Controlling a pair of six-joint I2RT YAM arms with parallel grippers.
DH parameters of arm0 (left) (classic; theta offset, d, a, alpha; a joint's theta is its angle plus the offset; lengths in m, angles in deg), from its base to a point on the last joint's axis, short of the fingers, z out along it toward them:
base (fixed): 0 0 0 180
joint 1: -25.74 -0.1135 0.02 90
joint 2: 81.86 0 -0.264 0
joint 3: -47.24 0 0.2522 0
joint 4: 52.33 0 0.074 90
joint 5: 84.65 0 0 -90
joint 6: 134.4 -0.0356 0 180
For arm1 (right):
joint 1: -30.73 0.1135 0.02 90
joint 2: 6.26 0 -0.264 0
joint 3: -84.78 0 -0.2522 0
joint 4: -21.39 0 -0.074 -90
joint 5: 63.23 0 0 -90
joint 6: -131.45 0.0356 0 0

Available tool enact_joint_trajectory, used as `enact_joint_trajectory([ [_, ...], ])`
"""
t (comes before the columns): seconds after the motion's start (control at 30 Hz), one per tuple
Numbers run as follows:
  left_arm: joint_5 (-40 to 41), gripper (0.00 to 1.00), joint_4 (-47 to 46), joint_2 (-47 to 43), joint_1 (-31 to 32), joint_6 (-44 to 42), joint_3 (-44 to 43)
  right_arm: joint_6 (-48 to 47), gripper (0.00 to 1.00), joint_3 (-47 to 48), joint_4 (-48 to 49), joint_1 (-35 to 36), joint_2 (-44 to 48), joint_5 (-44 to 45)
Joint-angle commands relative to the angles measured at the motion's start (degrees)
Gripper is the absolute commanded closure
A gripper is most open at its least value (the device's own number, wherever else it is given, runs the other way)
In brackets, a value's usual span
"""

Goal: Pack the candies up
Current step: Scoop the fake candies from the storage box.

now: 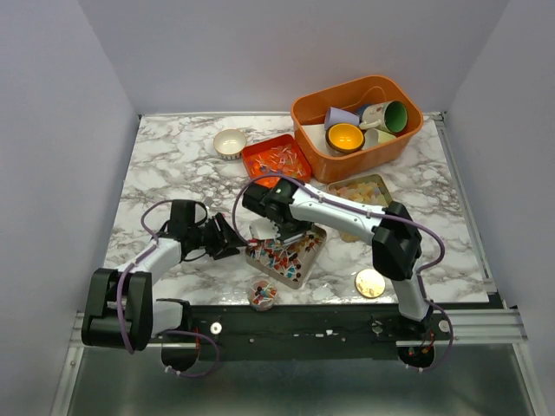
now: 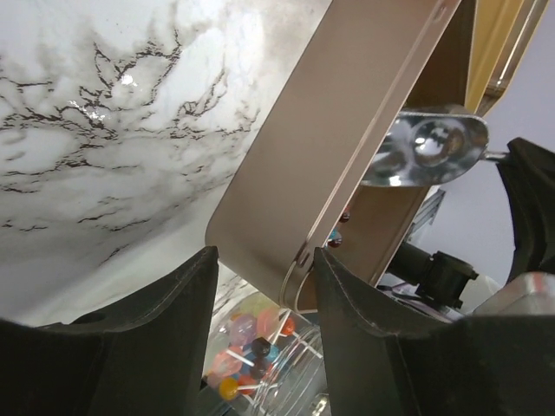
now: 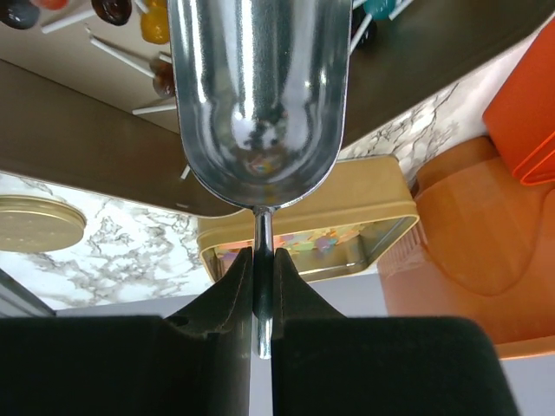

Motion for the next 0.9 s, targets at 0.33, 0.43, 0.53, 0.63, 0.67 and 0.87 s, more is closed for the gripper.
enact_joint_trajectory([
  [0.33,-4.5,0.4,-14.4,7.2,5.7,15.8,3.8,-5.8,0.99,-1.2,2.0,4.7,-2.9,-2.2],
  [0.43,-5.0,0.39,-17.2,10.6,6.5,18.1,2.4,-5.8,0.99,-0.9,2.5,5.1,-3.5,-2.7],
  [0.53,-5.8,0.39,-19.4,13.6,6.5,20.2,0.2,-5.9,0.99,-1.5,3.7,6.1,-3.8,-4.3],
  [0.63,-6.2,0.4,-19.8,15.4,6.5,20.5,-1.7,-6.5,0.99,-4.4,6.2,7.2,-3.0,-5.7],
  [0.67,-6.3,0.4,-19.8,15.7,6.5,20.7,-2.3,-6.6,0.99,-5.0,6.7,7.5,-3.0,-6.0],
  [0.87,-6.2,0.4,-19.1,15.0,6.5,20.6,-2.3,-5.2,0.99,-7.2,11.4,8.1,-3.1,-11.1],
])
